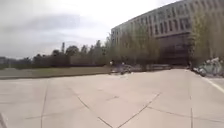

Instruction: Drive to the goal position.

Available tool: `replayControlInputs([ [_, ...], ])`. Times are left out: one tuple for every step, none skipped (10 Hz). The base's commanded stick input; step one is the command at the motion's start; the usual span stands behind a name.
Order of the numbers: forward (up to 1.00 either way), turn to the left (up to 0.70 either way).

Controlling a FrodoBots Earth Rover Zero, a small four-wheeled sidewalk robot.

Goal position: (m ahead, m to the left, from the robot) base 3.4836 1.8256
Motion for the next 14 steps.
replayControlInputs([
  [0.7,0.35],
  [0.7,0.35],
  [0.7,0.35],
  [0.7,0.35],
  [0.7,0.35],
  [0.7,0.35],
  [0.7,0.35],
  [0.7,0.35],
  [0.7,0.35],
  [0.7,0.35],
  [0.7,0.35],
  [0.7,0.35],
  [0.7,0.35],
  [0.7,0.35],
])
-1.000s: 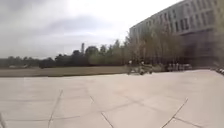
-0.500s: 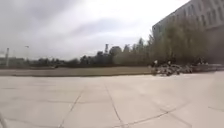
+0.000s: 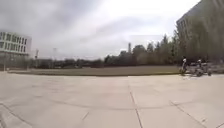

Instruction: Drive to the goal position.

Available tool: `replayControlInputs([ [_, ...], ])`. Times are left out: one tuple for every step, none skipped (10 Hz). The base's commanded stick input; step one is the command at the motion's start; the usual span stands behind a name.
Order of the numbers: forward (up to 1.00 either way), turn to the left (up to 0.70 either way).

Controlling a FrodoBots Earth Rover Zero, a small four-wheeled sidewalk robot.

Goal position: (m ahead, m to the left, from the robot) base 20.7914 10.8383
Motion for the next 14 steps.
replayControlInputs([
  [0.7,0.35],
  [0.7,0.35],
  [0.7,0.35],
  [0.7,0.35],
  [0.7,0.35],
  [0.7,0.35],
  [0.7,0.25],
  [0.7,0.0],
  [0.7,0.0],
  [0.7,0.0],
  [0.7,0.0],
  [0.7,0.0],
  [0.7,0.0],
  [0.7,0.0],
])
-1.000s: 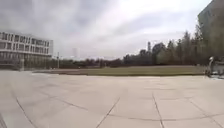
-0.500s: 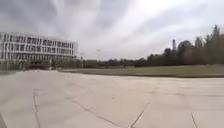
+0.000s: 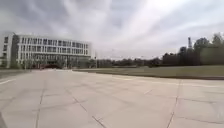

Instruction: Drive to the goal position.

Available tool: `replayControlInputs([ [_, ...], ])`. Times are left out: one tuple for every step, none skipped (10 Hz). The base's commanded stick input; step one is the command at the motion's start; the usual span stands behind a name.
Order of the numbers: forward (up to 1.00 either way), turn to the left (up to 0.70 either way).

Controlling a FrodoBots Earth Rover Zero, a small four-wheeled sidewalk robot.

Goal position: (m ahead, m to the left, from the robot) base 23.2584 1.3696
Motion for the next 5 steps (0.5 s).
replayControlInputs([
  [0.7,0.0],
  [0.7,0.0],
  [0.7,0.0],
  [0.7,0.0],
  [0.7,0.0],
])
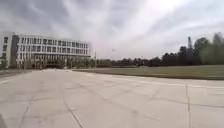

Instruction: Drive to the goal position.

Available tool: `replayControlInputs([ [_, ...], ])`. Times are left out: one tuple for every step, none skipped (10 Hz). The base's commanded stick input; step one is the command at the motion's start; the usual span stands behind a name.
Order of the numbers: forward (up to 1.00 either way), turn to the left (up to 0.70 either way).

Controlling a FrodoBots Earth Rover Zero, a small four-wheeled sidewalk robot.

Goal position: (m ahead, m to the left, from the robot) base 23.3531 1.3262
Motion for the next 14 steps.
replayControlInputs([
  [0.7,0.0],
  [0.7,0.0],
  [0.7,0.0],
  [0.7,0.0],
  [0.7,0.0],
  [0.7,0.0],
  [0.7,0.0],
  [0.7,0.0],
  [0.7,0.0],
  [0.7,0.0],
  [0.7,0.0],
  [0.7,0.0],
  [0.7,0.0],
  [0.7,0.0],
])
